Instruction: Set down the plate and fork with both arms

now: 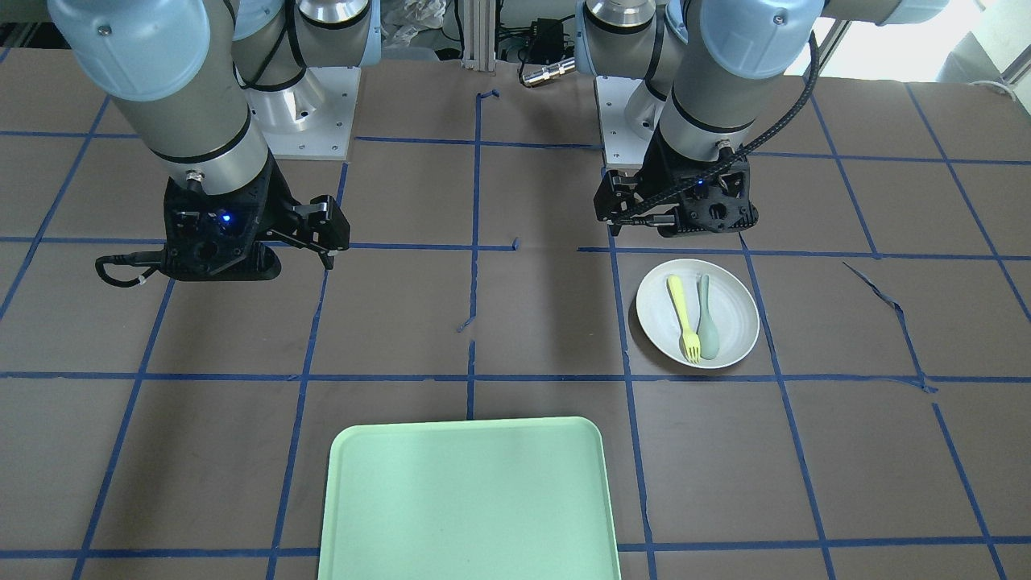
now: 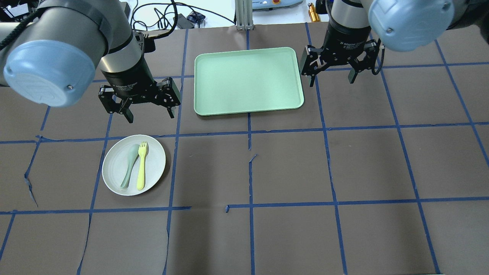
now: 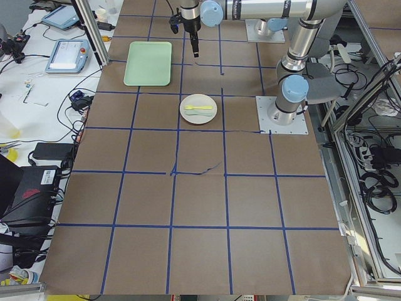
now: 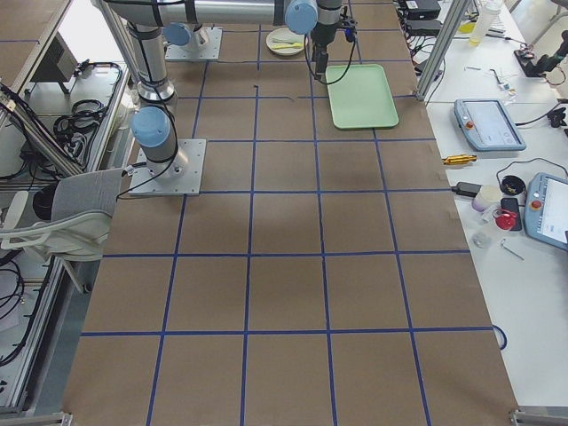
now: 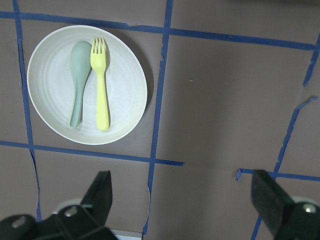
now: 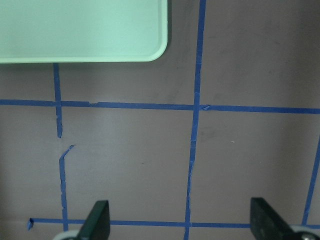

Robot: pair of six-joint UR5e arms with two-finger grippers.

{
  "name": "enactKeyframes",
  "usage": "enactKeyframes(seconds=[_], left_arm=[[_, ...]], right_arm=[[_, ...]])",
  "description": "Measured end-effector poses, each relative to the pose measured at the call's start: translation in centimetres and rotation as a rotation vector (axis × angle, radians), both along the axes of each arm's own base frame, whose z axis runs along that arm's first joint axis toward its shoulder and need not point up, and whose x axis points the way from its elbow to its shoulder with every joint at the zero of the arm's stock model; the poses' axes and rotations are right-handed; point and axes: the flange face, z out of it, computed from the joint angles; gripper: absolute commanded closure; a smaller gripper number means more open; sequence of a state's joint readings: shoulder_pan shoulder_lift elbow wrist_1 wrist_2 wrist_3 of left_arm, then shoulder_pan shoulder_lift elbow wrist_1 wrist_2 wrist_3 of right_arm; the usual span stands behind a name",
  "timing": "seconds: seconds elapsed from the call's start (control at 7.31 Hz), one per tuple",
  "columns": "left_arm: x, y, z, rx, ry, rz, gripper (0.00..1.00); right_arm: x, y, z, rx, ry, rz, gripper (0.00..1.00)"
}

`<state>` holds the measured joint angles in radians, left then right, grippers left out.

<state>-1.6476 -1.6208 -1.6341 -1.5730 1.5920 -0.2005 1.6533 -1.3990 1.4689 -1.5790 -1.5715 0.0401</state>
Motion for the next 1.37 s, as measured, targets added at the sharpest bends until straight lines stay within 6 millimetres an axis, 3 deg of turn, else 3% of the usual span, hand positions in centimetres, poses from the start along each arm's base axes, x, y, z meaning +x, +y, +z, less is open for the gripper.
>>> enactKeyframes(seconds=[1.37], left_arm=[[0.1, -0.4, -1.1, 0.016, -0.004, 0.015, 0.00]], right_arm=[[-0.1, 0.4, 1.0, -0.008, -0.004, 0.012, 0.00]])
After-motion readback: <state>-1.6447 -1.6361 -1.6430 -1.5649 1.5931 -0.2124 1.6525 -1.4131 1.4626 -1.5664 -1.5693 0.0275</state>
